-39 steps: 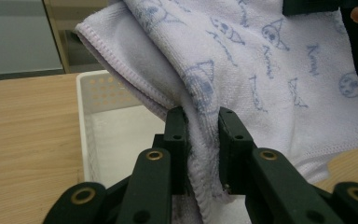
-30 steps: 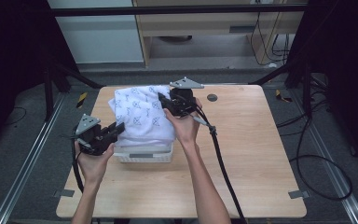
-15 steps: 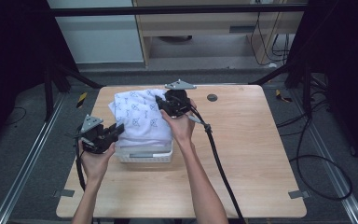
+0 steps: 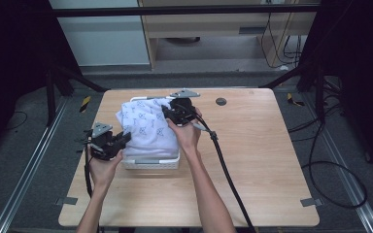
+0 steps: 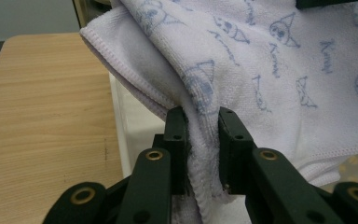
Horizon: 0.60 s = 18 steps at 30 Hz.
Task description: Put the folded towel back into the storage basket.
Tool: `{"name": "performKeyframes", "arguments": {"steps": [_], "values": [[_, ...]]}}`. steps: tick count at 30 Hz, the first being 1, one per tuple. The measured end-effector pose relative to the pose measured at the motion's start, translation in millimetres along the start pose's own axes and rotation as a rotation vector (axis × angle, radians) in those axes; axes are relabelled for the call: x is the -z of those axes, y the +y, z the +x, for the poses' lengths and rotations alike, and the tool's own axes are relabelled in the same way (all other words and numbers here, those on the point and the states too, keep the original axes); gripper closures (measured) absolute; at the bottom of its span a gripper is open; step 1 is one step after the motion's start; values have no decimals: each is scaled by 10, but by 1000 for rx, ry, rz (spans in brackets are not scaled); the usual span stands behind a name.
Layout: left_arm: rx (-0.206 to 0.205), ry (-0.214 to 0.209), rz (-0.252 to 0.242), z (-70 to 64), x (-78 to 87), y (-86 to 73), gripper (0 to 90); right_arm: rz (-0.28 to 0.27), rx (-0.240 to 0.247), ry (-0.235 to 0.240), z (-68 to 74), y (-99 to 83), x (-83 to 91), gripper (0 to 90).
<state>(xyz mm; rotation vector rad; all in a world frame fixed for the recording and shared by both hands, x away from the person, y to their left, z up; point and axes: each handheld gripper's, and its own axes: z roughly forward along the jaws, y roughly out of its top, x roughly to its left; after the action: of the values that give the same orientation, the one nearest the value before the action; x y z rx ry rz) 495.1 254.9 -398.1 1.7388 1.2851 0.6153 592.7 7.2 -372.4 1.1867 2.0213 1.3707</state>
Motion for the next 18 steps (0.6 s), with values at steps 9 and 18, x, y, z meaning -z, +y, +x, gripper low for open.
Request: {"name": "performKeyframes", "arguments": {"steps": [9,18], "values": [[-3,7,46,8,-146,-91,752,43,-7,-9,-59,-174,-132,640],[-26,20,78,-14,-234,-145,751,79,-4,-17,-102,-277,-218,638]]}}
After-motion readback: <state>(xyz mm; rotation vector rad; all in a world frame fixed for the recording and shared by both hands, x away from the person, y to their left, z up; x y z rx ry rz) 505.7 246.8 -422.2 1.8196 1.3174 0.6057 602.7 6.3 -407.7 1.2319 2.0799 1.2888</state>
